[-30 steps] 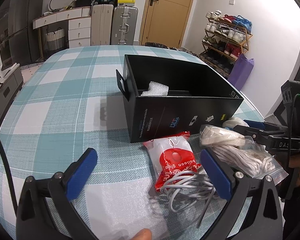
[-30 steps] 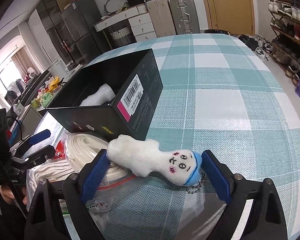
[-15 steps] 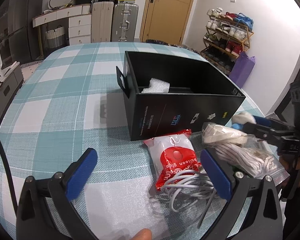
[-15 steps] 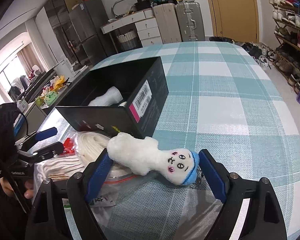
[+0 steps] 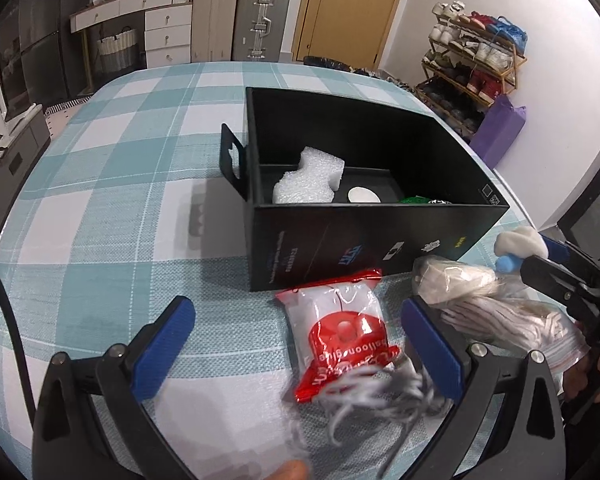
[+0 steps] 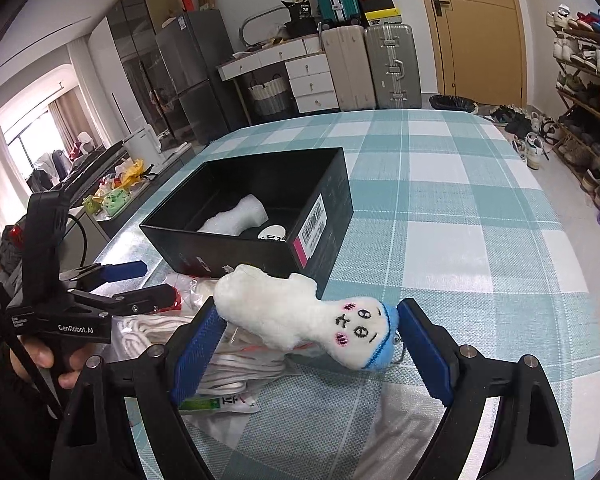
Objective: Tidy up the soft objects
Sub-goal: 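Grasp the red balloon-glue packet with the left tool while the right tool holds the doll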
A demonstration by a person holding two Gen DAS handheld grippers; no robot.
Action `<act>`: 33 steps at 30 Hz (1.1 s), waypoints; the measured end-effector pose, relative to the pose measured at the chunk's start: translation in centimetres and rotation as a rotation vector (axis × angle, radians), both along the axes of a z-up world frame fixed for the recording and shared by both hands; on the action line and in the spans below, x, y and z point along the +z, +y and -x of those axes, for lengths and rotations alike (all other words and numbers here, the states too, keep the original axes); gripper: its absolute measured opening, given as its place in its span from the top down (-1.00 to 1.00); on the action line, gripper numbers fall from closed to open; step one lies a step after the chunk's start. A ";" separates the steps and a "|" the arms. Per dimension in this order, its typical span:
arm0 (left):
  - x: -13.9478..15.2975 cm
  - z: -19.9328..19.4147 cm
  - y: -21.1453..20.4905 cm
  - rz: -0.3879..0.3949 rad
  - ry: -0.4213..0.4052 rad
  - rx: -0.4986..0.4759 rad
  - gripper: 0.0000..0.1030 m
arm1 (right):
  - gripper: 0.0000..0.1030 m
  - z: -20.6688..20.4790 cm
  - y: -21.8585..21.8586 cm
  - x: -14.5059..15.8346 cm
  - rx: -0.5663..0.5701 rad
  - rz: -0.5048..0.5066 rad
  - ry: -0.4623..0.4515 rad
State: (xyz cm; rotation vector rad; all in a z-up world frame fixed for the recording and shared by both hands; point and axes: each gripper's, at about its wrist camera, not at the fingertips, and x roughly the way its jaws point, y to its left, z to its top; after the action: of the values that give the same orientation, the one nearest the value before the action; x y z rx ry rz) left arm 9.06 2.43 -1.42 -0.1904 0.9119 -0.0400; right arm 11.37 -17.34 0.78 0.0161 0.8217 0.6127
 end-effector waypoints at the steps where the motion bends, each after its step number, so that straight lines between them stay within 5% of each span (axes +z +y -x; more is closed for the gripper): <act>1: 0.0 -0.1 0.0 0.000 0.004 -0.001 -1.00 | -0.71 0.0 -0.1 0.0 -0.001 0.000 -0.001; 10: 0.9 1.0 1.4 0.006 -0.025 0.030 -1.00 | -0.71 0.4 -0.3 0.6 -0.005 -0.007 -0.015; 18: -0.1 -0.8 -0.7 -0.055 0.034 -0.010 -1.00 | -0.71 0.7 -0.4 0.9 -0.002 -0.005 -0.023; 33: -0.5 0.5 2.3 -0.052 0.078 0.043 -1.00 | -0.71 0.6 -0.5 1.1 -0.005 -0.009 -0.024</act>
State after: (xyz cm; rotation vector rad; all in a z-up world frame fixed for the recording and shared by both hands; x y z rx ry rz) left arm 8.56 4.76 -1.92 -0.1639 0.9848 0.0310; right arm 10.74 -17.88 1.89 0.0190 0.7955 0.6108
